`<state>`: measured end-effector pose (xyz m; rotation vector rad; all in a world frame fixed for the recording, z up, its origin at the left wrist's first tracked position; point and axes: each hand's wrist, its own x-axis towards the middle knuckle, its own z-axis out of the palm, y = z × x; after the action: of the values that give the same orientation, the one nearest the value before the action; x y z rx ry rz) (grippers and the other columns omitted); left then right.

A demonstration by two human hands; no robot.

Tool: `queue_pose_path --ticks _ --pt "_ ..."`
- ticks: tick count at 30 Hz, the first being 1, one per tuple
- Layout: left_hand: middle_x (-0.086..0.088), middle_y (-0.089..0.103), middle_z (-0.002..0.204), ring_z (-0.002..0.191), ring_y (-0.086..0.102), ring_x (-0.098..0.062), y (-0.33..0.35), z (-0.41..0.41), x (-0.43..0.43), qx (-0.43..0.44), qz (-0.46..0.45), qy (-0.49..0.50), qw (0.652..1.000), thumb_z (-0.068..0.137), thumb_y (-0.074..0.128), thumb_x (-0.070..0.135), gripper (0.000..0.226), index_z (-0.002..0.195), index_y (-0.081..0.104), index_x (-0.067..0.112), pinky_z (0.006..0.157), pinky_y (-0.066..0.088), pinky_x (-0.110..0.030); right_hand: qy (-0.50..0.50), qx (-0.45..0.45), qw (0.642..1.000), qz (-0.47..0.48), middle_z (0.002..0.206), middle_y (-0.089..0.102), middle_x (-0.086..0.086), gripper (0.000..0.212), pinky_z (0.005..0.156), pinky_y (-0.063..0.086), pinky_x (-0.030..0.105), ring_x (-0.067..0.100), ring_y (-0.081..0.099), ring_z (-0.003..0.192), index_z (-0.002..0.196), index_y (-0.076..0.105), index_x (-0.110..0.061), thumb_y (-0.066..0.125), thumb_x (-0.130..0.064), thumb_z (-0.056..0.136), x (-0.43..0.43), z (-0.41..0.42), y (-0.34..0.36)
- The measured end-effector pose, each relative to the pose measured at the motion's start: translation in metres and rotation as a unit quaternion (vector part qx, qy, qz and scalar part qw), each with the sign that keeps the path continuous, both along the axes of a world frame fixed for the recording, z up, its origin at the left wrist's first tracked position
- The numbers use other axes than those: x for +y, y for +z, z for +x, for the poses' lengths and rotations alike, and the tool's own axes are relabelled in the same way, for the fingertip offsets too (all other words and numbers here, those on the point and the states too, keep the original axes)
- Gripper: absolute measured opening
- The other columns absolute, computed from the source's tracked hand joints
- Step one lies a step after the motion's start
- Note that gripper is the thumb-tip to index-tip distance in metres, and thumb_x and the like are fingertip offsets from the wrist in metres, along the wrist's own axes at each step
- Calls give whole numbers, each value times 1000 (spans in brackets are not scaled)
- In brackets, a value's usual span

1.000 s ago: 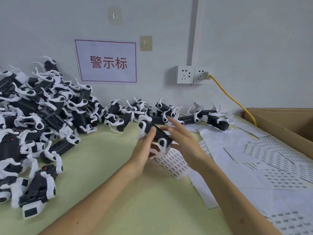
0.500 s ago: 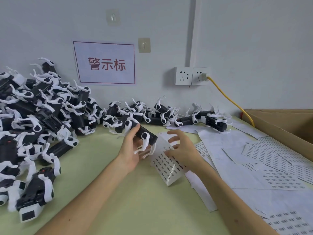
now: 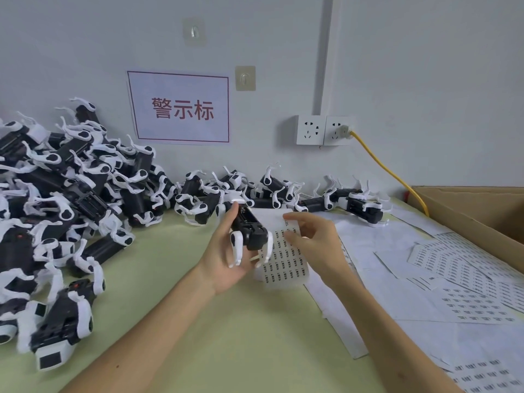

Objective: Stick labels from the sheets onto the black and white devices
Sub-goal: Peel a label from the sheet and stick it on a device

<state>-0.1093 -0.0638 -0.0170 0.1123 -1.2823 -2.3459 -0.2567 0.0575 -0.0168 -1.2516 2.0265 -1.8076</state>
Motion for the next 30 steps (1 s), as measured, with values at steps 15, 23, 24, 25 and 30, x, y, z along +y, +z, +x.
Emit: queue_pose_path --ticks 15,23,24,25,30 --pt "-5 69 78 68 70 -19 4 1 18 -63 -67 122 988 71 79 51 47 109 64 27 56 54 -24 -40 92 995 4 70 68 -5 19 54 41 15 6 53 56 79 72 -44 81 -29 85 -2 7 -1" --pt "-2 76 86 85 73 -18 -3 -6 20 -114 -149 144 972 58 72 66 41 77 79 30 88 54 -36 -30 39 999 -2 67 69 -9 22 59 47 25 8 56 58 66 76 -27 75 -22 87 2 9 3" --pt "-5 75 89 86 73 -20 -3 -6 22 -114 -149 148 971 57 73 65 47 84 78 26 90 53 -38 -31 31 999 0 66 69 -9 23 60 47 26 8 56 58 65 76 -26 75 -21 87 2 10 4" --pt "-7 74 92 89 72 -22 -4 -6 23 -114 -147 151 971 56 73 64 58 93 75 20 92 53 -38 -32 23 999 2 65 69 -7 23 61 46 27 8 54 58 63 75 -24 74 -20 86 2 9 4" --pt "-7 71 93 90 69 -19 -5 -4 30 -100 -222 134 961 64 68 59 65 101 63 6 81 55 -27 -76 -1 997 17 60 62 -4 30 59 42 28 7 50 56 57 66 -19 69 -23 88 4 4 5"
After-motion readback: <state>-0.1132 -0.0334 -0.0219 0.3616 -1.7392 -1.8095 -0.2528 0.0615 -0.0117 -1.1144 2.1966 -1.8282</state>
